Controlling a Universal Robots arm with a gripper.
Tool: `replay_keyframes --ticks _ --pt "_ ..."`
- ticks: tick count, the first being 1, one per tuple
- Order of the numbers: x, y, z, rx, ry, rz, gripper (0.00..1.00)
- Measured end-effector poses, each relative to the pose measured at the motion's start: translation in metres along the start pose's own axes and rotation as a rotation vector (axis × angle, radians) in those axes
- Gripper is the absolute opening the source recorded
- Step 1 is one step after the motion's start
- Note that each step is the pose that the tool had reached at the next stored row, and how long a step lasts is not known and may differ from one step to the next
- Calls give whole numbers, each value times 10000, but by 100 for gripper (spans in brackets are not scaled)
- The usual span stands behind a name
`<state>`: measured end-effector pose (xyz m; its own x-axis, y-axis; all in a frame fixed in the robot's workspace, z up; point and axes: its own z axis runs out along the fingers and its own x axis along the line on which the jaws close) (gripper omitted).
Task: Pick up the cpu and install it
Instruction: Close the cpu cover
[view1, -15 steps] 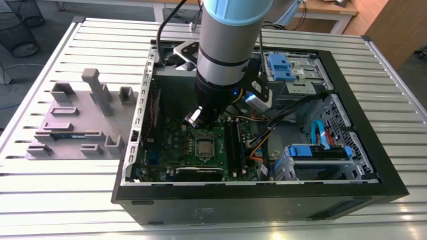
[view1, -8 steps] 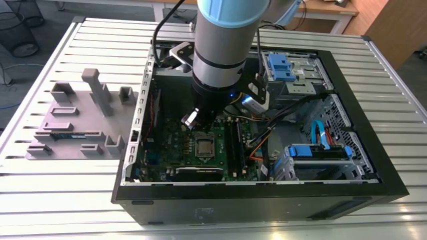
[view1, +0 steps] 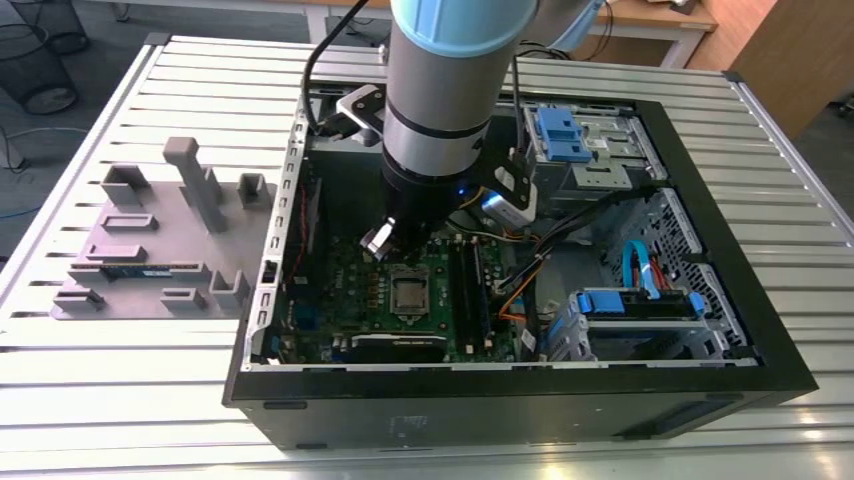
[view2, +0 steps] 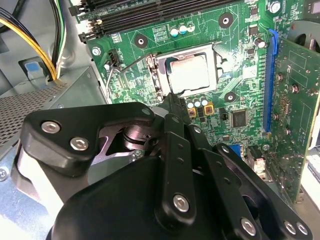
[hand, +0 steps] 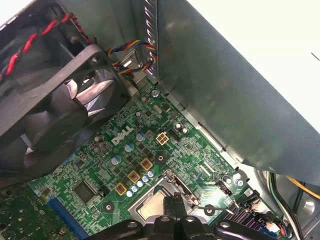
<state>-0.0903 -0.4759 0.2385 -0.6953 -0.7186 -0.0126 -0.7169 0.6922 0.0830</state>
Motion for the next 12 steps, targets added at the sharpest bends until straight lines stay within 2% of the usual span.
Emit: replay_keyframes --ticks 7,8,12 --pt "2 0 0 0 0 0 11" --pt "9 5 -37 0 1 0 11" --pt "9 5 -41 0 -1 0 11"
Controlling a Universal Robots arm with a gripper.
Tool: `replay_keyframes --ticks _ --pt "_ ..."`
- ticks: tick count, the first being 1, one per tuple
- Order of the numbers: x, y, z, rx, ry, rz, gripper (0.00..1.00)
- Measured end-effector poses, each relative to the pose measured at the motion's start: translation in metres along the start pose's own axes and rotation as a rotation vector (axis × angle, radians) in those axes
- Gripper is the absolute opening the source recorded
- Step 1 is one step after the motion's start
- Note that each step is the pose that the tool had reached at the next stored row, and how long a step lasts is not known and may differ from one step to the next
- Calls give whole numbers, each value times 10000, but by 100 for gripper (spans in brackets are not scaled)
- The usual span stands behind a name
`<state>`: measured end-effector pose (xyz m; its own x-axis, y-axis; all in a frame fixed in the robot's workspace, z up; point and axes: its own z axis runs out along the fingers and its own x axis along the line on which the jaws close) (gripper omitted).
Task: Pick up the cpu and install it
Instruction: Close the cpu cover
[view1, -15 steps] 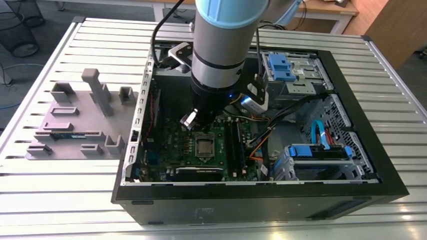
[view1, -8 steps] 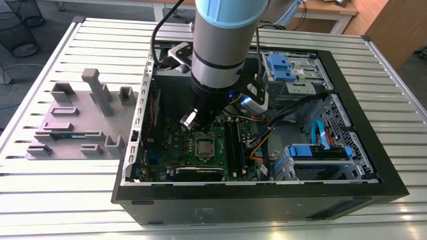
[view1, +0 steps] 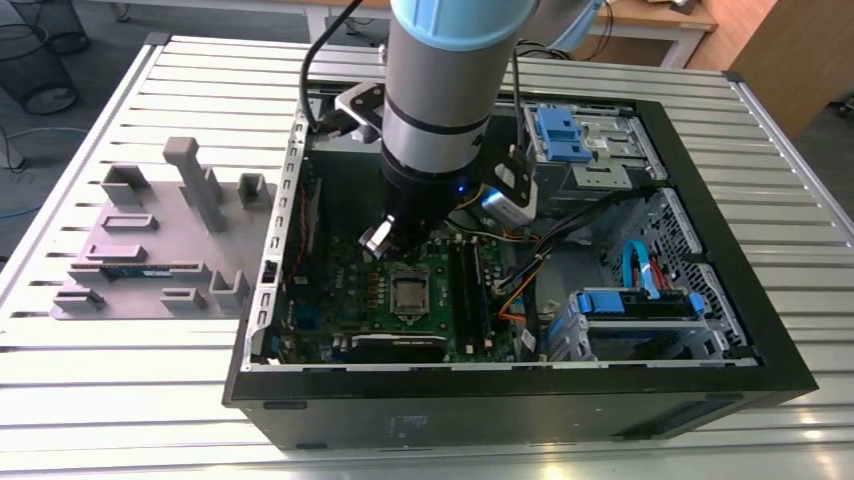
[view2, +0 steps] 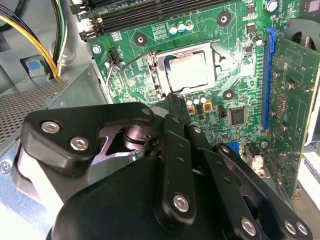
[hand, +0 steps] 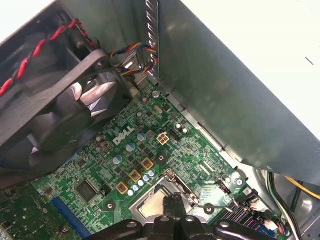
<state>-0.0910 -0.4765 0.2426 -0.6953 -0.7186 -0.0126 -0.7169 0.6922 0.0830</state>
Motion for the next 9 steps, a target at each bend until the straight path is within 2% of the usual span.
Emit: replay_keyframes --ticks 9 --pt "0 0 -7 -1 0 0 11"
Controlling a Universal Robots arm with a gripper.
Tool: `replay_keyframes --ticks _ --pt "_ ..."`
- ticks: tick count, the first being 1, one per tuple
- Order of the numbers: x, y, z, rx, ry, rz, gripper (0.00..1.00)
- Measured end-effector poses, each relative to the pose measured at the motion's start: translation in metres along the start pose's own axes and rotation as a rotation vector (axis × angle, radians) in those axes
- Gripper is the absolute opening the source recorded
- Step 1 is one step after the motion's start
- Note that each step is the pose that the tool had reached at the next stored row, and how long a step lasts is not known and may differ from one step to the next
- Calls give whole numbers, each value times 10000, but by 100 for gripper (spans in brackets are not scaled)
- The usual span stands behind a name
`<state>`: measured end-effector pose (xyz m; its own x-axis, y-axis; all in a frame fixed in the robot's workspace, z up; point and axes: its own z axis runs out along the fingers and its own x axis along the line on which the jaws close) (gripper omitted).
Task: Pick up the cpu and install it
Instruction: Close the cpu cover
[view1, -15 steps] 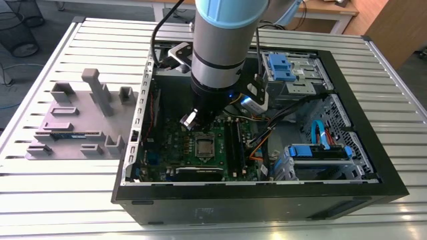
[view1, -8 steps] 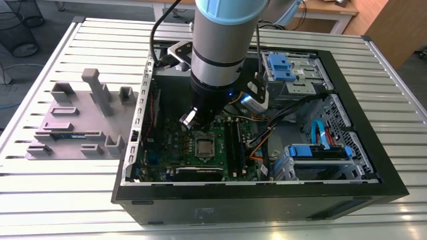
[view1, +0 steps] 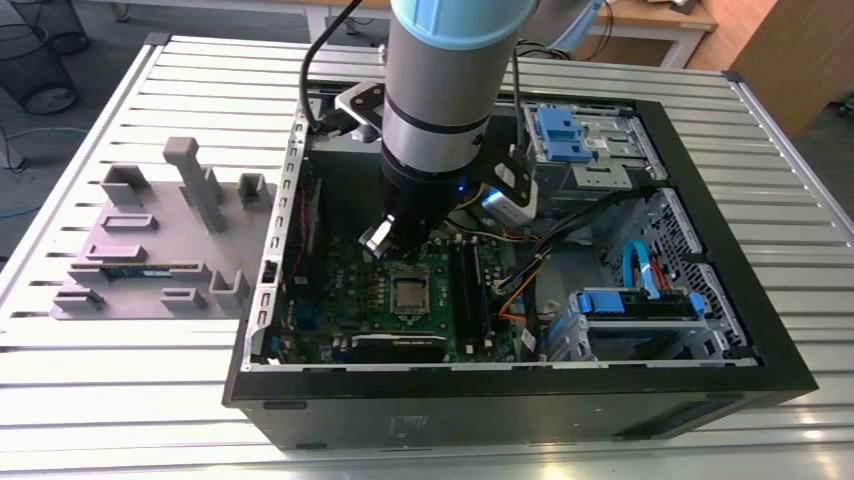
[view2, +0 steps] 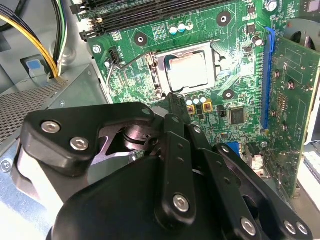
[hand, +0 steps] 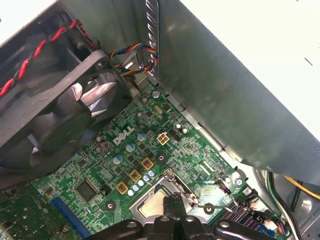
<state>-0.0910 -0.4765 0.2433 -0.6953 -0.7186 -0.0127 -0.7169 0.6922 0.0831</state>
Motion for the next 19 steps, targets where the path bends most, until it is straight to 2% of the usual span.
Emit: replay_keyframes --ticks 6,17,19 --pt "0 5 -56 1 1 0 11" --pt "-3 19 -228 0 -1 0 11" --pt "-3 19 -230 -1 -3 0 11"
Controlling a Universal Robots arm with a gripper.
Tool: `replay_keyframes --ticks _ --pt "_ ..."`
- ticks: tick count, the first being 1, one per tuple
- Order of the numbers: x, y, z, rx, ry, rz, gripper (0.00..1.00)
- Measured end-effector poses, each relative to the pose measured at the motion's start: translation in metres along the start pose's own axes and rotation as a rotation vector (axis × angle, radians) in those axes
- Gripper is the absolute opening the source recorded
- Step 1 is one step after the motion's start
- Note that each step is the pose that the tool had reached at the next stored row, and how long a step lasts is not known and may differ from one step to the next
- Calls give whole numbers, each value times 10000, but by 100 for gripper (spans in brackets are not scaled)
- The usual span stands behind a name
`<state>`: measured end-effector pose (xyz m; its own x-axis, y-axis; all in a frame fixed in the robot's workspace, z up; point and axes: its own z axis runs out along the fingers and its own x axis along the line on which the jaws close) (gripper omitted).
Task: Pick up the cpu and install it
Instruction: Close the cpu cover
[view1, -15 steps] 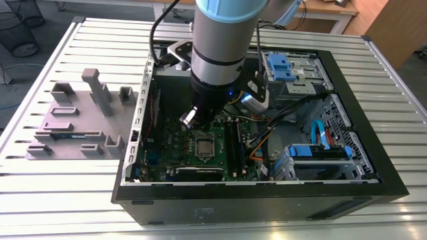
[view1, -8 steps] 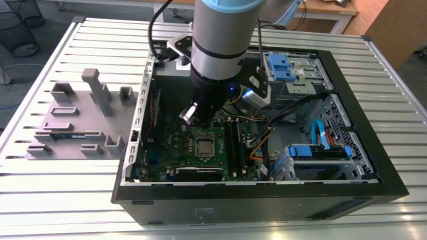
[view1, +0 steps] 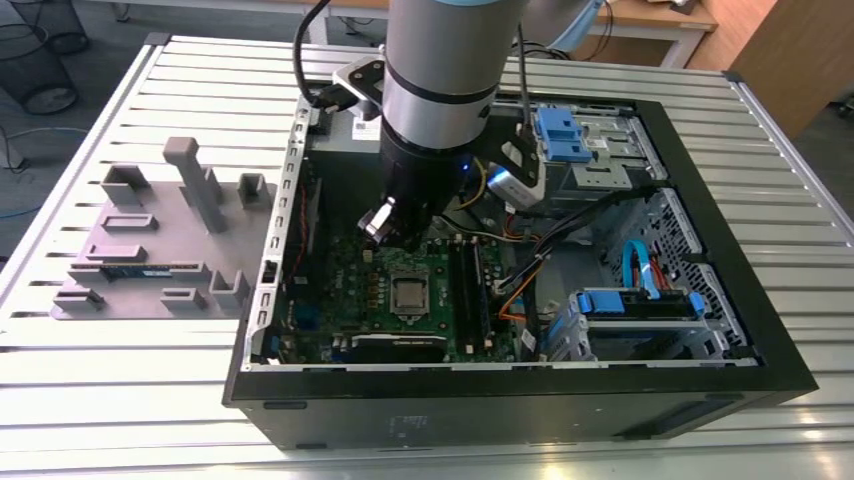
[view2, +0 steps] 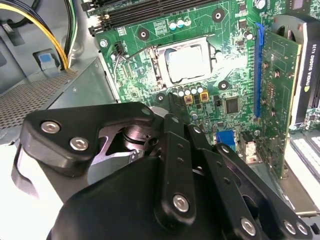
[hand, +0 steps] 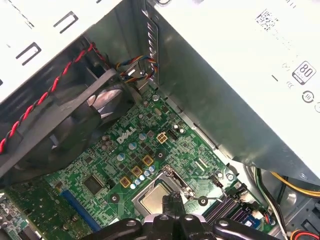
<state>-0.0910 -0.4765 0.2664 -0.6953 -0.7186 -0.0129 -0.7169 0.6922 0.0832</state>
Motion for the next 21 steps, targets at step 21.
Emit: replay_keyframes --ticks 21 --pt "-83 -59 0 -5 -4 -1 11"
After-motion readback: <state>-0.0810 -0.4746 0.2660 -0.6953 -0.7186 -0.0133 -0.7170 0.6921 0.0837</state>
